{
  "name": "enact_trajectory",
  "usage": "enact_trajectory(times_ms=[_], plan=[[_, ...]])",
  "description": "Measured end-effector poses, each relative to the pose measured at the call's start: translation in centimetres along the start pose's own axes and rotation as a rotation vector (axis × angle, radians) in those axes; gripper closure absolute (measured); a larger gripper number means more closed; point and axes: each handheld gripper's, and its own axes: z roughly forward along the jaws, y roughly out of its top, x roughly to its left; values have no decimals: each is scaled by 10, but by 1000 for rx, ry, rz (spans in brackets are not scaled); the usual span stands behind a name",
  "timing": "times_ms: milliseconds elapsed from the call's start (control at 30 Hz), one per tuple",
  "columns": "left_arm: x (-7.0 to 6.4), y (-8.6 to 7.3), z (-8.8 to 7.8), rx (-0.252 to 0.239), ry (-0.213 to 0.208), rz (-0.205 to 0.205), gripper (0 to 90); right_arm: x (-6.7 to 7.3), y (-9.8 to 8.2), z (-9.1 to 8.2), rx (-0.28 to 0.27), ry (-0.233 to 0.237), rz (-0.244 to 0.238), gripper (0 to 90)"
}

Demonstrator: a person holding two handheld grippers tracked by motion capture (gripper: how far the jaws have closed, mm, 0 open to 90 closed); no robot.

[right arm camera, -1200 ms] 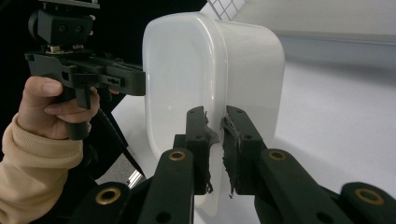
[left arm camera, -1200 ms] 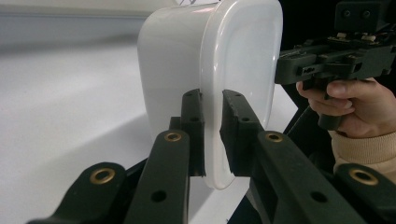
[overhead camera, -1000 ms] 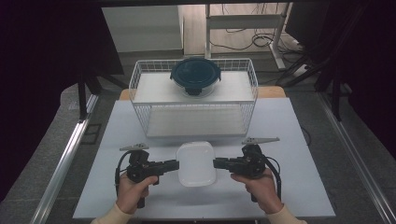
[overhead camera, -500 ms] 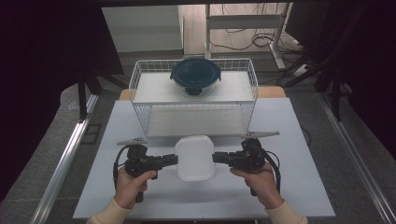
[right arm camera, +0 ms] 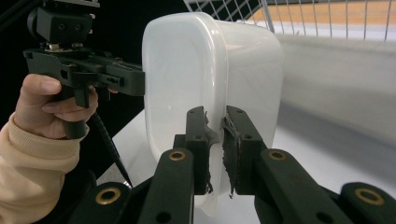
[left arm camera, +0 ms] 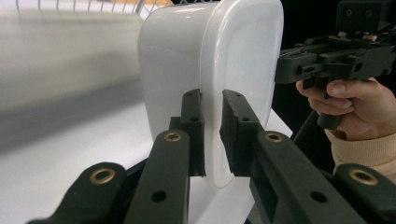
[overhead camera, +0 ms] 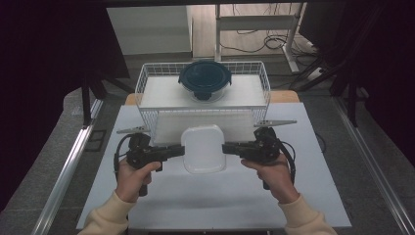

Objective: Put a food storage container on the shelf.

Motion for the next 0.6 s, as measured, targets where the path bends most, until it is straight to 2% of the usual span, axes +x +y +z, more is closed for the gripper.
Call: enact_trajectory(times_ms=[200,600], plan=[[-7,25,-9,-16,7,35,798,7,25,-5,-26,-2,-33,798],[-12,64,-19,-40,2,62,798,16,66,-13,-43,-14,-62,798]])
